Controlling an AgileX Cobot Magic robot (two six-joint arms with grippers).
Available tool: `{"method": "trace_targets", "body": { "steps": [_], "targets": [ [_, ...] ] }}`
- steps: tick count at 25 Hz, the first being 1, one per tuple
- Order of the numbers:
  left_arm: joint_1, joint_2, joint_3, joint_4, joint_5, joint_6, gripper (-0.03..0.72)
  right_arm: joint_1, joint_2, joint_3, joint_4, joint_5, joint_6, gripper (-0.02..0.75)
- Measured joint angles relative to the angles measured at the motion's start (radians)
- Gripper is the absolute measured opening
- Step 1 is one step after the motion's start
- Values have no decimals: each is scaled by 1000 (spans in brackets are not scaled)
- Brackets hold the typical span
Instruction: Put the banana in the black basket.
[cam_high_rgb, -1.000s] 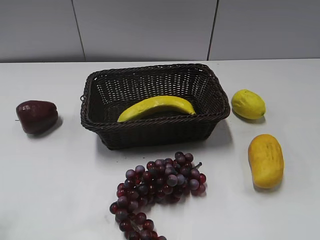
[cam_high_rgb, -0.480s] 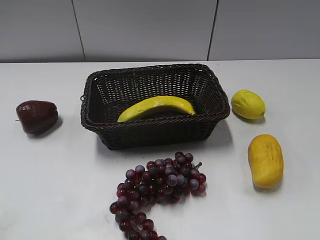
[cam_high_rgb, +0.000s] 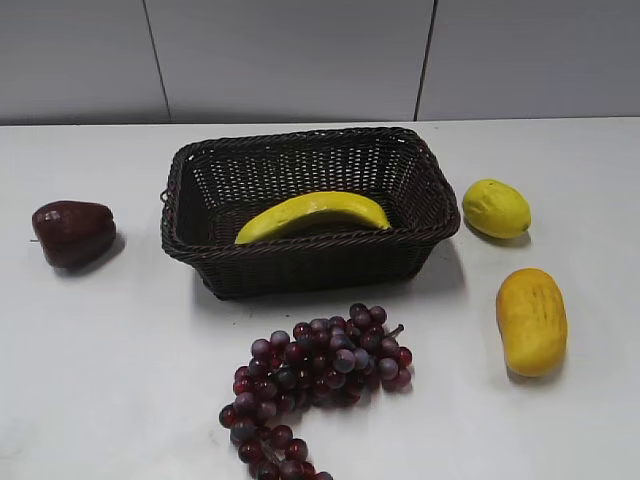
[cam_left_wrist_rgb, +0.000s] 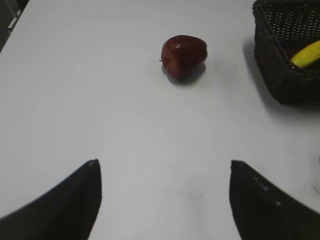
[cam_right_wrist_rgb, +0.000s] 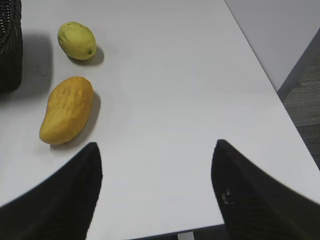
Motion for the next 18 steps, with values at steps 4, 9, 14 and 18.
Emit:
{"method": "trace_targets", "body": {
  "steps": [4, 9, 14, 18],
  "targets": [
    [0, 0, 4, -39, -1, 45, 593, 0, 0, 0, 0, 0, 0, 551],
    [0, 0, 8, -45, -4, 60, 593, 0, 0, 0, 0, 0, 0, 551],
    [0, 0, 8, -48, -4, 62, 591, 0, 0, 0, 0, 0, 0, 551],
    [0, 0, 8, -51, -4, 62, 571, 0, 0, 0, 0, 0, 0, 551]
  ]
}}
